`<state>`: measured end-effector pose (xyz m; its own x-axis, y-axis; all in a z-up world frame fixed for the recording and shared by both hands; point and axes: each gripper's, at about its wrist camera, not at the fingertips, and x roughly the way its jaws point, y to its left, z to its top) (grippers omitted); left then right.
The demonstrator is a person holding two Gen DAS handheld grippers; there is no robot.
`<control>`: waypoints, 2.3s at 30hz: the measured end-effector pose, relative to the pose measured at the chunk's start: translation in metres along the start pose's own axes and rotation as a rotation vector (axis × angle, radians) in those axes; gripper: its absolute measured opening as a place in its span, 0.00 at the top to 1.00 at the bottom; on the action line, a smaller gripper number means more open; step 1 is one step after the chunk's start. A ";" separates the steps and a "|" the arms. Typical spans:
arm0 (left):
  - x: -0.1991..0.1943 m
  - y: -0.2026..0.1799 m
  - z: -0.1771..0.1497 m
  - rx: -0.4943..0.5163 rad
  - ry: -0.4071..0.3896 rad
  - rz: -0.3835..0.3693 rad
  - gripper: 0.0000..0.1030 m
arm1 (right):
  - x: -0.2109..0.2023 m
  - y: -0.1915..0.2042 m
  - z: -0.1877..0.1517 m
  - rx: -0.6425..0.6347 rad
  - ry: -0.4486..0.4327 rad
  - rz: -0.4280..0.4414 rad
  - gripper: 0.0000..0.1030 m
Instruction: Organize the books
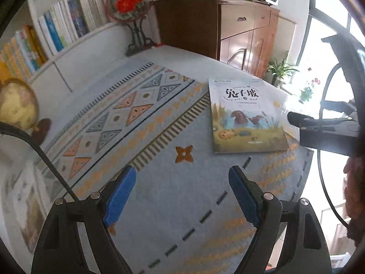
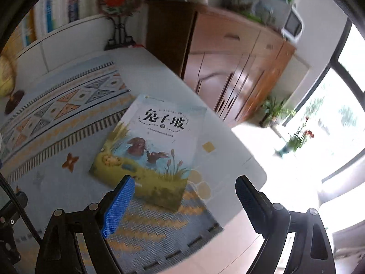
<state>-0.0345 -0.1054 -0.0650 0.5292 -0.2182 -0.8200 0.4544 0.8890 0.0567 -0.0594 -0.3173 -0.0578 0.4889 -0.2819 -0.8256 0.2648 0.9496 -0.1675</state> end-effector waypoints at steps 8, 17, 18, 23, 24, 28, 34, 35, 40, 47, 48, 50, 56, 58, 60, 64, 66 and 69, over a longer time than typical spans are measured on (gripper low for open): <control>0.061 0.012 0.026 0.010 0.077 -0.162 0.20 | 0.037 -0.007 0.018 0.075 0.060 0.019 0.14; 0.111 0.004 0.033 -0.047 0.170 -0.245 0.20 | 0.097 -0.031 0.047 0.152 0.143 0.195 0.14; 0.114 0.005 0.032 -0.067 0.178 -0.250 0.20 | 0.103 -0.032 0.052 0.152 0.147 0.186 0.14; 0.123 0.017 0.030 -0.134 0.213 -0.248 0.20 | 0.136 -0.052 0.077 0.200 0.190 0.160 0.14; 0.125 0.020 0.029 -0.149 0.220 -0.244 0.20 | 0.142 -0.054 0.080 0.203 0.203 0.165 0.14; 0.130 0.032 0.027 -0.206 0.235 -0.242 0.20 | 0.161 -0.054 0.087 0.173 0.245 0.163 0.14; 0.130 0.041 0.024 -0.243 0.242 -0.234 0.20 | 0.171 -0.039 0.091 0.104 0.277 0.189 0.14; 0.129 0.042 0.023 -0.248 0.243 -0.234 0.20 | 0.174 -0.036 0.091 0.092 0.286 0.188 0.14; 0.126 0.046 0.019 -0.270 0.249 -0.228 0.20 | 0.178 -0.032 0.092 0.071 0.292 0.181 0.14; 0.121 0.057 0.012 -0.303 0.249 -0.207 0.20 | 0.179 -0.022 0.095 0.063 0.301 0.209 0.14; 0.120 0.059 0.011 -0.308 0.248 -0.206 0.20 | 0.179 -0.021 0.096 0.055 0.298 0.216 0.14; 0.118 0.061 0.009 -0.316 0.244 -0.207 0.20 | 0.176 -0.014 0.101 0.020 0.286 0.237 0.14; 0.116 0.071 0.001 -0.357 0.242 -0.194 0.20 | 0.165 0.027 0.114 -0.083 0.272 0.289 0.12; 0.113 0.077 -0.004 -0.375 0.238 -0.182 0.20 | 0.161 0.050 0.114 -0.121 0.275 0.327 0.12; 0.107 0.084 -0.010 -0.395 0.225 -0.164 0.20 | 0.157 0.069 0.111 -0.147 0.289 0.362 0.12; 0.093 0.094 -0.026 -0.421 0.197 -0.140 0.20 | 0.144 0.107 0.097 -0.197 0.313 0.394 0.12; 0.091 0.097 -0.037 -0.440 0.220 -0.145 0.20 | 0.136 0.122 0.090 -0.218 0.319 0.431 0.12; 0.087 0.097 -0.052 -0.459 0.238 -0.169 0.21 | 0.128 0.126 0.077 -0.250 0.338 0.454 0.12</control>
<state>0.0182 -0.0177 -0.1599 0.2746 -0.3239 -0.9054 0.1315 0.9454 -0.2983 0.1003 -0.2447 -0.1431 0.2055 0.1782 -0.9623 -0.1304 0.9795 0.1535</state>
